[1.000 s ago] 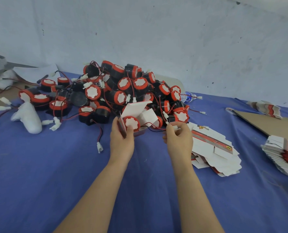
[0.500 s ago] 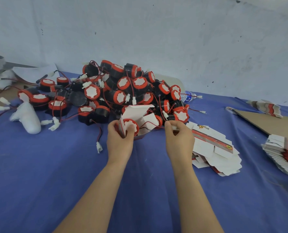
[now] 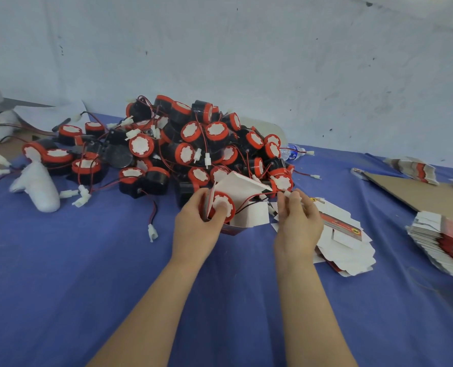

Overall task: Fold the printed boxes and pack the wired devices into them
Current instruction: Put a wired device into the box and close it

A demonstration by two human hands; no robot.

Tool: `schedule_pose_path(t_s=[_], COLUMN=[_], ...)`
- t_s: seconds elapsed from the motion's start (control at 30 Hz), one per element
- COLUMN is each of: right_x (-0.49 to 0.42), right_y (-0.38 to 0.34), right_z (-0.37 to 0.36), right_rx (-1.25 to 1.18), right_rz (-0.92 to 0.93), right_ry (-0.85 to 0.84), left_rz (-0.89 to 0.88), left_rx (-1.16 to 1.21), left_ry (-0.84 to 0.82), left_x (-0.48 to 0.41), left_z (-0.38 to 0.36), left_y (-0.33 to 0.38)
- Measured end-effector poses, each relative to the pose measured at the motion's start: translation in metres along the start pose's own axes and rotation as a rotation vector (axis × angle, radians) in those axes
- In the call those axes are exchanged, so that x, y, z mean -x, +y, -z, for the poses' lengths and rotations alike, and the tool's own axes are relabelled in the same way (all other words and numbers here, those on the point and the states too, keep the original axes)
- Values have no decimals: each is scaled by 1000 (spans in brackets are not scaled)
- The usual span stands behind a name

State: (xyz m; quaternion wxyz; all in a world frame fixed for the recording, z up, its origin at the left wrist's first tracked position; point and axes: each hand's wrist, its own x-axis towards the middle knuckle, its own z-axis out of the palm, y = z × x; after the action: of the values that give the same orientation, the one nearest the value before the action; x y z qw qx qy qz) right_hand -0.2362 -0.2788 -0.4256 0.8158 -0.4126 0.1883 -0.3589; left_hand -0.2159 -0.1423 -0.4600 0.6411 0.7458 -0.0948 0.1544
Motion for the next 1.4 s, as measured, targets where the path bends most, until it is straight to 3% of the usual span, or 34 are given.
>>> schedule_pose_path(t_s=[0.17, 0.33, 0.4, 0.53, 0.73, 0.9, 1.4], right_x=[7, 10, 9, 14, 21, 17, 8], right_y=[-4, -3, -3, 4, 25, 28, 18], right_z=[-4, -6, -6, -6, -8, -5, 0], right_rx=[-504, -507, -388, 271, 816, 938, 994], right_rz=[-374, -431, -335, 113, 447, 502, 481], right_ry=[-39, -294, -380, -588, -568, -459, -569], left_rz=[-15, 80, 141, 158, 90, 55, -9], left_rx=[-63, 25, 59, 75, -13, -35, -206], left_ry=[-15, 55, 82, 77, 64, 40, 48], left_x=[0, -4, -6, -7, -3, -1, -2], left_z=[-1, -1, -1, -1, -3, -3, -3], left_y=[-2, -6, -9, -12, -8, -4, -7])
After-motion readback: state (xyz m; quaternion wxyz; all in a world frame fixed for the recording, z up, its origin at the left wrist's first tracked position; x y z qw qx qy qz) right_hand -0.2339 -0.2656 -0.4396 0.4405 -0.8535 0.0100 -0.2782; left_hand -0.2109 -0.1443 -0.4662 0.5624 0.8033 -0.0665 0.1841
